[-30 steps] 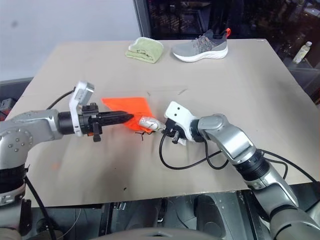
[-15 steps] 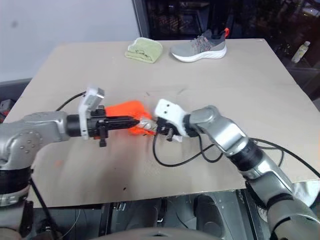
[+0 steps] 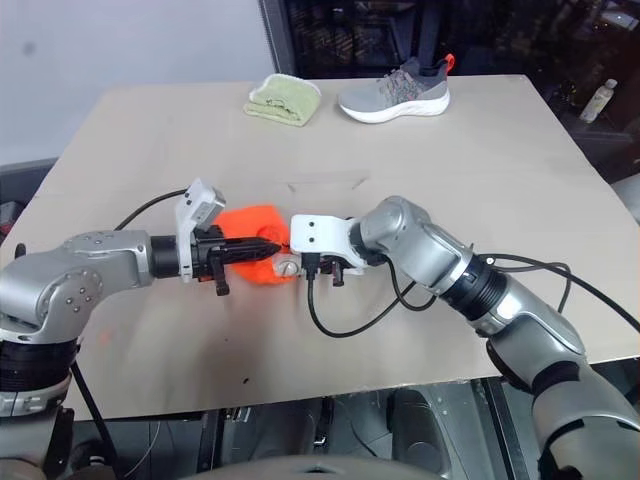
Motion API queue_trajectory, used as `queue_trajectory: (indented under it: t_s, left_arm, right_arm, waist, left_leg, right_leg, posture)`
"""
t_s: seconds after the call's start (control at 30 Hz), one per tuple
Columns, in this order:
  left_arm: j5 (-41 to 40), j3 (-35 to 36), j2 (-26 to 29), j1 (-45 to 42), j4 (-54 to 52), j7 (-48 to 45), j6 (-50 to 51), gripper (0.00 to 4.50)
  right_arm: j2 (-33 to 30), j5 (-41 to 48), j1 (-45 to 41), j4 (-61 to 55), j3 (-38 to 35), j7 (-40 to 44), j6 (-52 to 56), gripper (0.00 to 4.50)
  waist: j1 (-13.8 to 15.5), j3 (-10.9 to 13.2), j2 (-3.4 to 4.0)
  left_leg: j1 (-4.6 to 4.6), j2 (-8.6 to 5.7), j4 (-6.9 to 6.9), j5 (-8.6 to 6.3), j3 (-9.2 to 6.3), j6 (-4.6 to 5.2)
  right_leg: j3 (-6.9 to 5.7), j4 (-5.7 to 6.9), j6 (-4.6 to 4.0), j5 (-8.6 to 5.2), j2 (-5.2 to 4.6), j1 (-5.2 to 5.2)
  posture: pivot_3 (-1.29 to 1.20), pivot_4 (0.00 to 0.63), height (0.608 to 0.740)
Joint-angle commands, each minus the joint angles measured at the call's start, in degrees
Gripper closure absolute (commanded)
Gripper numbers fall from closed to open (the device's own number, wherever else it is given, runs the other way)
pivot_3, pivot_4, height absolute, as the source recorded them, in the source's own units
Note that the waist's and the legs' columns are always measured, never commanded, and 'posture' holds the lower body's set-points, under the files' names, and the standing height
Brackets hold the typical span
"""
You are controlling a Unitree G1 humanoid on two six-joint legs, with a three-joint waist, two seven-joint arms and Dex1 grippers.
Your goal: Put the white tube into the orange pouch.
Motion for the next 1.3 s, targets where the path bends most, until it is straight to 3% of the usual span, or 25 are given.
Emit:
queue_trajectory:
  t_s: [0.03,0.23,0.43,0.57,0.7,0.9,1.1,1.2,1.3]
  left_arm:
    - [-2.5,2.6,-0.9,0.9,-4.2,0.1,-0.3,4.50]
    - [-7.2,4.5,-1.4,1.8,-7.2,-0.6,1.4,4.50]
    - [-7.4,5.2,0.8,4.9,-9.1,-0.6,1.6,4.50]
    - [-8.9,7.8,1.9,8.0,-9.8,0.1,2.9,4.50]
    - [-6.4,8.8,3.7,10.9,-8.6,0.1,1.4,4.50]
    - [-8.0,8.8,-0.7,7.5,-7.7,3.8,0.6,4.50]
    - [-8.1,8.5,-1.7,7.1,-8.1,5.6,0.9,4.50]
    - [-8.9,9.5,-2.1,7.4,-8.1,6.5,1.2,4.50]
    - [-9.6,11.3,-1.9,9.0,-7.5,6.8,1.4,4.50]
  right_arm:
    - [3.5,0.0,-1.5,0.9,-2.9,-0.2,-1.0,3.62]
    - [13.5,2.2,-0.5,5.8,-6.8,-4.5,2.8,3.62]
    - [18.7,4.4,1.1,8.2,-9.1,-5.5,4.3,3.62]
    - [23.2,5.9,1.5,14.0,-15.7,-11.4,7.9,3.62]
    - [22.4,8.0,3.0,11.8,-18.8,-11.7,11.1,3.62]
    - [20.5,10.7,2.4,11.0,-22.8,-11.7,13.1,3.62]
    - [24.2,10.9,1.6,12.6,-19.4,-10.7,11.7,3.62]
    - [27.7,10.4,1.5,15.9,-19.4,-12.0,9.8,2.84]
    - [28.7,10.0,2.3,16.0,-20.6,-13.3,8.6,1.42]
  waist:
    - [-0.2,0.0,-0.01]
    - [-0.2,0.0,-0.01]
    - [0.0,0.0,-0.01]
    - [-0.2,0.0,-0.02]
    - [0.0,0.0,-0.01]
    - [0.1,0.0,-0.04]
    - [-0.5,0.0,-0.02]
    - [-0.3,0.0,-0.03]
    - [0.0,0.0,-0.03]
  left_leg:
    - [0.01,0.01,-0.01,0.00,0.01,0.00]
    - [0.01,0.02,-0.02,0.01,-0.02,-0.04]
    - [0.00,-0.04,-0.03,0.01,-0.08,-0.10]
    - [0.03,0.00,-0.08,0.01,-0.08,-0.18]
    - [0.02,0.00,-0.17,0.10,-0.15,-0.31]
    - [0.01,-0.05,-0.17,0.11,-0.24,-0.33]
    - [0.02,0.00,-0.26,0.13,-0.21,-0.36]
    - [0.01,0.05,-0.30,0.13,-0.19,-0.37]
    - [-0.01,-0.02,-0.27,0.14,-0.21,-0.38]
  right_leg:
    - [0.01,0.00,0.00,0.00,0.00,0.00]
    - [0.01,0.06,-0.03,0.01,0.01,-0.03]
    - [0.00,0.04,-0.03,0.02,-0.02,-0.02]
    - [0.02,0.08,-0.05,0.02,0.02,-0.05]
    - [-0.03,0.15,-0.12,0.05,0.04,-0.14]
    - [-0.09,0.13,-0.12,0.06,0.02,-0.11]
    - [-0.07,0.16,-0.13,0.06,0.09,-0.20]
    - [-0.03,0.17,-0.14,0.06,0.15,-0.26]
    - [-0.04,0.18,-0.14,0.06,0.05,-0.25]
  posture:
    - [0.00,0.150,0.740]
    - [0.00,0.150,0.740]
    - [0.00,0.150,0.740]
    - [0.00,0.150,0.740]
    - [0.00,0.150,0.740]
    - [0.00,0.150,0.740]
    - [0.00,0.150,0.740]
    - [0.00,0.150,0.740]
    - [0.00,0.150,0.740]
